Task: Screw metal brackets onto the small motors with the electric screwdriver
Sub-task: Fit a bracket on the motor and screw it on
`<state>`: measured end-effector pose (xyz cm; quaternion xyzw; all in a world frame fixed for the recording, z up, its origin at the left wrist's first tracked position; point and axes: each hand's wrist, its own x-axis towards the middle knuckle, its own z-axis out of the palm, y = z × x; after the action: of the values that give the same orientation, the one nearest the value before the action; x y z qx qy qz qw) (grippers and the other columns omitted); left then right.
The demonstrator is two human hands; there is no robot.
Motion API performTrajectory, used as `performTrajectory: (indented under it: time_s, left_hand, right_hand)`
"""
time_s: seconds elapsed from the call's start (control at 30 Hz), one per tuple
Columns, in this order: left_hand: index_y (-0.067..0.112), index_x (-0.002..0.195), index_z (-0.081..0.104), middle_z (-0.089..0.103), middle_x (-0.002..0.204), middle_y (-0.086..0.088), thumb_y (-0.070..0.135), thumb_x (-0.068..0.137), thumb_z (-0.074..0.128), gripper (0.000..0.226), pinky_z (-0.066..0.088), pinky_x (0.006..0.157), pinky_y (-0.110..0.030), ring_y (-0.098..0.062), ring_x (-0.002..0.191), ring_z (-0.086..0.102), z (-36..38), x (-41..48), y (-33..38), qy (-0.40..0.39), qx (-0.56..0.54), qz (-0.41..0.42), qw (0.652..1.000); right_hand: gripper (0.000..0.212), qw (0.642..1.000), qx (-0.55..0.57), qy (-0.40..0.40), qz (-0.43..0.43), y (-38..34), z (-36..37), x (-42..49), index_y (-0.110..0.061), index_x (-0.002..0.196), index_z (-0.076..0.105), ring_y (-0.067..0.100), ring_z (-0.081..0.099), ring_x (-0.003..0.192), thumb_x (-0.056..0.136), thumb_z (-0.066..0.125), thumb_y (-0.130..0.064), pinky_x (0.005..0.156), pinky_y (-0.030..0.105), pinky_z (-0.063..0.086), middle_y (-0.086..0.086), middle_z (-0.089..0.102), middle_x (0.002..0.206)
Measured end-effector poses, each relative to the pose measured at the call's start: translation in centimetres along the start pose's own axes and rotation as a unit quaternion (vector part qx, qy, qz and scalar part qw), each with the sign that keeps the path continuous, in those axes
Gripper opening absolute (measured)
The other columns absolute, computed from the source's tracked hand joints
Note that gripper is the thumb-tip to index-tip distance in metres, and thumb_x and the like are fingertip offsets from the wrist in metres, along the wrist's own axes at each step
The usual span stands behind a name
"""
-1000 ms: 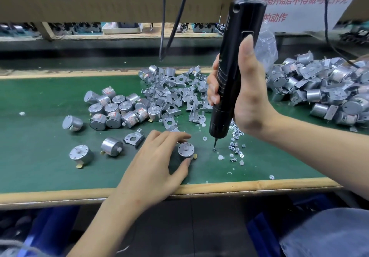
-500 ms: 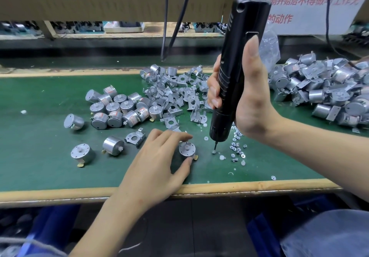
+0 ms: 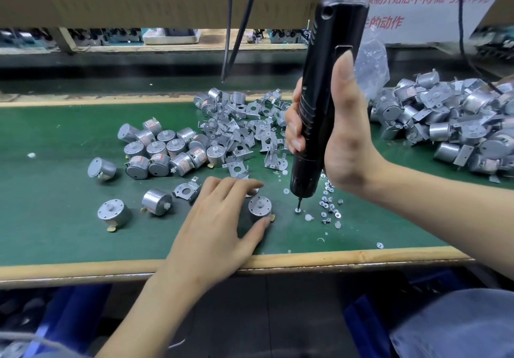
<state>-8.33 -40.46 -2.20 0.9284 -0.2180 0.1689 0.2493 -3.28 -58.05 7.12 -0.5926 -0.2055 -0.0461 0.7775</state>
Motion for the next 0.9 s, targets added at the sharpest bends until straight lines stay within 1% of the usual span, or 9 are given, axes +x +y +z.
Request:
performTrajectory:
  time_s: [0.13,0.27,0.33,0.4,0.5,0.6,0.7,0.8,0.9]
  left_hand:
    - [0.025,0.128,0.054,0.06,0.107,0.019,0.043,0.085,0.067,0.049,0.038,0.09,-0.021,-0.011,0.105,0.047,-0.2,0.0,0.1,-0.01,-0.028,-0.021,0.999]
    - [0.025,0.128,0.053,0.059,0.11,0.018,0.046,0.085,0.067,0.05,0.038,0.092,-0.022,-0.011,0.107,0.046,-0.3,0.0,0.1,-0.012,-0.038,-0.028,0.999]
    - [0.023,0.121,0.054,0.057,0.113,0.014,0.046,0.087,0.06,0.042,0.035,0.094,-0.02,-0.012,0.108,0.045,-0.4,0.0,0.0,0.006,-0.044,-0.042,0.998]
    - [0.021,0.113,0.056,0.056,0.116,0.011,0.038,0.09,0.051,0.029,0.031,0.096,-0.018,-0.013,0.111,0.045,-0.6,0.1,-0.2,0.026,-0.052,-0.07,0.996]
    - [0.018,0.106,0.062,0.056,0.126,0.005,0.023,0.094,0.051,0.018,0.03,0.1,-0.021,-0.019,0.116,0.045,-0.5,0.4,-0.6,0.016,-0.024,-0.1,0.995]
    - [0.016,0.115,0.066,0.057,0.132,0.004,0.019,0.093,0.056,0.024,0.033,0.1,-0.027,-0.022,0.115,0.045,-0.1,0.4,-0.6,-0.01,0.019,-0.105,0.994]
    - [0.015,0.118,0.067,0.058,0.134,0.004,0.021,0.093,0.057,0.028,0.036,0.1,-0.029,-0.022,0.113,0.044,-0.1,0.5,-0.6,-0.016,0.024,-0.116,0.993]
    - [0.016,0.12,0.066,0.059,0.131,0.004,0.025,0.092,0.058,0.03,0.037,0.099,-0.03,-0.022,0.109,0.044,-0.2,0.6,-0.6,-0.02,0.025,-0.115,0.993]
    - [0.014,0.123,0.063,0.059,0.124,0.005,0.027,0.091,0.059,0.035,0.036,0.097,-0.027,-0.02,0.106,0.043,-0.2,0.7,-0.9,-0.024,0.02,-0.112,0.993]
  right_hand:
    - [0.081,1.0,-0.006,0.005,-0.005,-0.1,0.0,0.0,-0.01,0.085,0.049,0.019,0.045,0.043,0.06,0.063,-0.085,0.05,0.027,0.04,0.003,0.051,0.056]
    - [0.085,1.0,-0.011,0.007,-0.014,-0.3,0.2,-0.2,-0.006,0.089,0.05,0.02,0.046,0.045,0.061,0.063,-0.085,0.051,0.029,0.04,0.004,0.051,0.057]
    - [0.089,0.999,-0.016,0.01,-0.027,-0.5,0.3,-0.2,-0.002,0.098,0.051,0.02,0.047,0.046,0.064,0.061,-0.083,0.051,0.03,0.041,0.004,0.052,0.059]
    - [0.095,0.999,-0.022,0.016,-0.041,-0.9,0.5,-0.1,0.006,0.103,0.048,0.02,0.048,0.047,0.066,0.059,-0.081,0.051,0.03,0.042,0.004,0.054,0.06]
    - [0.101,0.998,-0.029,0.029,-0.055,-1.2,0.8,0.0,0.012,0.107,0.044,0.021,0.048,0.048,0.066,0.057,-0.079,0.051,0.031,0.042,0.006,0.054,0.061]
    - [0.098,0.997,-0.033,0.032,-0.061,-1.0,1.0,-0.2,0.013,0.107,0.044,0.019,0.048,0.048,0.068,0.056,-0.076,0.051,0.028,0.042,0.007,0.053,0.062]
    - [0.094,0.997,-0.039,0.032,-0.061,-0.8,1.2,-0.3,0.012,0.106,0.044,0.018,0.049,0.047,0.07,0.055,-0.074,0.05,0.029,0.042,0.007,0.053,0.063]
    - [0.094,0.997,-0.042,0.033,-0.062,-0.9,1.4,-0.3,0.013,0.105,0.044,0.018,0.049,0.047,0.07,0.054,-0.073,0.05,0.028,0.042,0.008,0.053,0.063]
    - [0.095,0.996,-0.052,0.036,-0.068,-1.1,1.4,-0.2,0.013,0.106,0.044,0.018,0.05,0.047,0.071,0.053,-0.074,0.051,0.028,0.043,0.008,0.054,0.064]
